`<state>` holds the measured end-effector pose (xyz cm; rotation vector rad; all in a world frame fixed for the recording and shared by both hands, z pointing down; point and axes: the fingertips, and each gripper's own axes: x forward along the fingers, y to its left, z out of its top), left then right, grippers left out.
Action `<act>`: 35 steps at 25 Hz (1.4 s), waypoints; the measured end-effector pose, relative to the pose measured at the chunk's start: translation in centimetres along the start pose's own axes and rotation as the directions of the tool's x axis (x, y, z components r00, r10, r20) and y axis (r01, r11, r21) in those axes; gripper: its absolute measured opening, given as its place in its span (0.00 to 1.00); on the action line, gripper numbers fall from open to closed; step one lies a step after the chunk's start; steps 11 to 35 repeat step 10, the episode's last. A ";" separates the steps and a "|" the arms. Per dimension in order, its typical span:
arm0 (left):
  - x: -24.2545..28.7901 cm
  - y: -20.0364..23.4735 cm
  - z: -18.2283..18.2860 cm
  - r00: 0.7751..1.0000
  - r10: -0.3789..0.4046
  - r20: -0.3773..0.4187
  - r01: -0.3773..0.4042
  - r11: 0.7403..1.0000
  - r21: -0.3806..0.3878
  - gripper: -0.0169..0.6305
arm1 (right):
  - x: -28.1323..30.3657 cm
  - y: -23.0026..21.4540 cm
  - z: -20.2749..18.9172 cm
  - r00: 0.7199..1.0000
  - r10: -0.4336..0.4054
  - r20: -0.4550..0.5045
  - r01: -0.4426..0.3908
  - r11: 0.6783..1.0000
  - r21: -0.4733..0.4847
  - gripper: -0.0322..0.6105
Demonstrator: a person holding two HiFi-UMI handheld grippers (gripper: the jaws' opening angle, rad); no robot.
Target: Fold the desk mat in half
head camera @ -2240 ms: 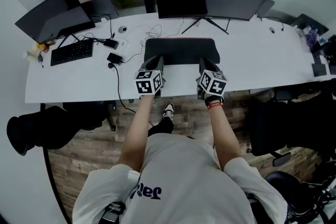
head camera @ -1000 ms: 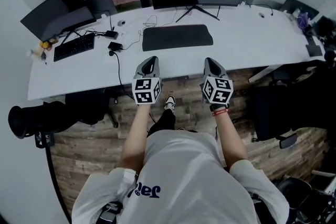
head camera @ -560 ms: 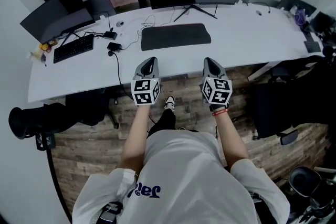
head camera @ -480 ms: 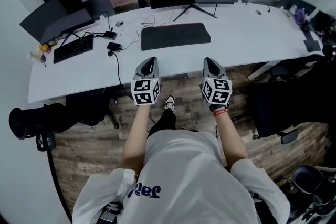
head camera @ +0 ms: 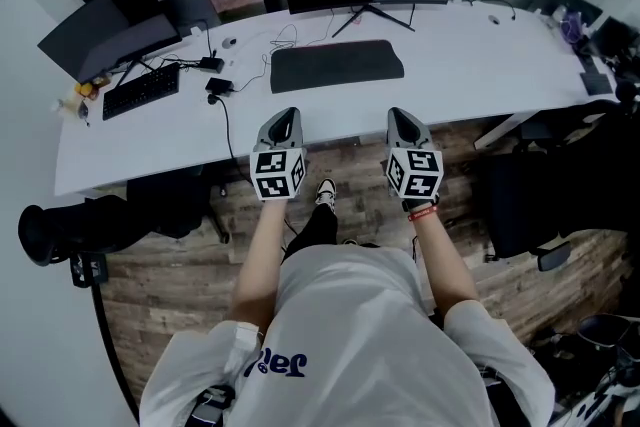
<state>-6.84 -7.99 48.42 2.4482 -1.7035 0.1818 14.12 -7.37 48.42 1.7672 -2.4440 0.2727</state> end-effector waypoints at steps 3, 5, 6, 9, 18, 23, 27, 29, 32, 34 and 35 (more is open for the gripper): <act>-0.4 0.5 -0.2 1.000 0.007 -0.004 -0.007 1.000 -0.007 0.06 | -0.1 0.6 0.3 1.000 0.018 -0.006 -0.018 0.999 -0.027 0.07; -0.7 0.8 -0.6 1.000 0.012 -0.012 -0.012 1.000 -0.010 0.06 | -0.2 1.2 0.4 0.999 0.034 -0.011 -0.035 0.997 -0.063 0.07; -0.8 1.1 -0.8 1.000 0.016 -0.017 -0.016 1.000 -0.012 0.06 | -0.3 1.5 0.5 0.999 0.045 -0.015 -0.046 0.995 -0.093 0.07; -1.4 2.1 -1.5 0.999 0.033 -0.031 -0.034 0.999 -0.024 0.06 | -0.4 2.8 1.0 0.996 0.084 -0.033 -0.089 0.970 -0.224 0.07; -1.6 2.5 -1.8 0.999 0.040 -0.035 -0.041 0.999 -0.029 0.06 | -0.4 3.3 1.2 0.994 0.097 -0.041 -0.105 0.956 -0.274 0.07; -1.6 2.5 -1.8 0.999 0.040 -0.035 -0.041 0.999 -0.029 0.06 | -0.4 3.3 1.2 0.994 0.097 -0.041 -0.105 0.956 -0.274 0.07; -1.6 2.5 -1.8 0.999 0.040 -0.035 -0.041 0.999 -0.029 0.06 | -0.4 3.3 1.2 0.994 0.097 -0.041 -0.105 0.956 -0.274 0.07; -1.6 2.5 -1.8 0.999 0.040 -0.035 -0.041 0.999 -0.029 0.06 | -0.4 3.3 1.2 0.994 0.097 -0.041 -0.105 0.956 -0.274 0.07; -1.6 2.5 -1.8 0.999 0.040 -0.035 -0.041 0.999 -0.029 0.06 | -0.4 3.3 1.2 0.994 0.097 -0.041 -0.105 0.956 -0.274 0.07; -1.6 2.5 -1.8 0.999 0.040 -0.035 -0.041 0.999 -0.029 0.06 | -0.4 3.3 1.2 0.994 0.097 -0.041 -0.105 0.956 -0.274 0.07; -1.6 2.5 -1.8 0.999 0.040 -0.035 -0.041 0.999 -0.029 0.06 | -0.4 3.3 1.2 0.994 0.097 -0.041 -0.105 0.956 -0.274 0.07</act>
